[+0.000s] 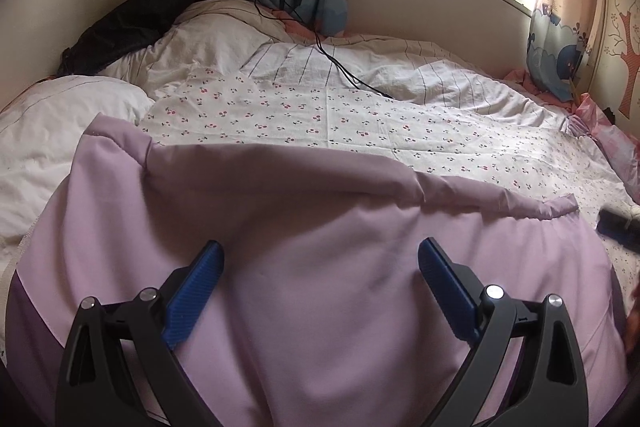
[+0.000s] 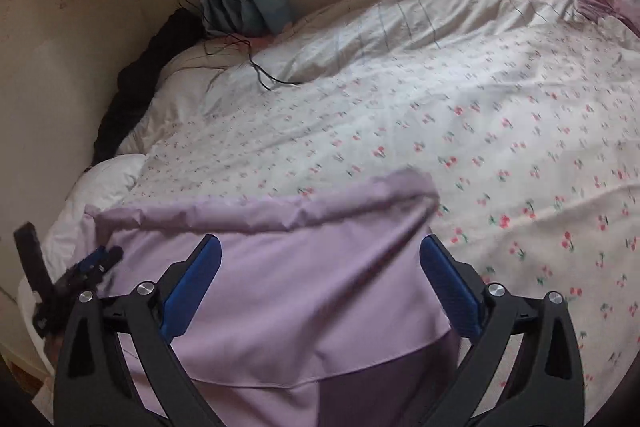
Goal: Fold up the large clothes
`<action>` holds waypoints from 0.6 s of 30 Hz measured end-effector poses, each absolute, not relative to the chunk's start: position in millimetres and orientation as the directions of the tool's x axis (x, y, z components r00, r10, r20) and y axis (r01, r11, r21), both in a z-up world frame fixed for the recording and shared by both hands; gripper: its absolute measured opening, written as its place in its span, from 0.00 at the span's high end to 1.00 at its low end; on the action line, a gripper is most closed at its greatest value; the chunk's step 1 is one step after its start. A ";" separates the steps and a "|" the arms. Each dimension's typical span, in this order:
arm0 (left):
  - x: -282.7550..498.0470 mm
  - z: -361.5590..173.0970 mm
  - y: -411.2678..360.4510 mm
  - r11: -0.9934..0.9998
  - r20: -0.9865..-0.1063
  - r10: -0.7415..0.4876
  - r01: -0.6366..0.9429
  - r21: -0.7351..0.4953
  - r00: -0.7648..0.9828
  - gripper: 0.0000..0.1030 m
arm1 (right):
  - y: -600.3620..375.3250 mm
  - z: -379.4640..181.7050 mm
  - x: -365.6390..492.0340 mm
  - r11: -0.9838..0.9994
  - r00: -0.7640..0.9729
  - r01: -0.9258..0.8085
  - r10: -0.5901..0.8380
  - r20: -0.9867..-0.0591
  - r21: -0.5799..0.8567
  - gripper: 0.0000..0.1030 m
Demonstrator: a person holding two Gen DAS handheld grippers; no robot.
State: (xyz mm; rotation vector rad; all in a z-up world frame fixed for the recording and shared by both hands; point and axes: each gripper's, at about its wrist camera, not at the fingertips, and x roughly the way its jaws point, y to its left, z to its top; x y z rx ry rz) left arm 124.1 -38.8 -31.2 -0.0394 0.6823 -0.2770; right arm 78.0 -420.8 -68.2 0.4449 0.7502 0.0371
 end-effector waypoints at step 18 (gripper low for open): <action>24.1 0.5 73.5 0.982 -0.598 -0.187 0.152 -0.109 0.779 0.07 | -374.1 -82.1 -26.8 0.970 0.753 0.067 0.105 -0.650 0.234 0.06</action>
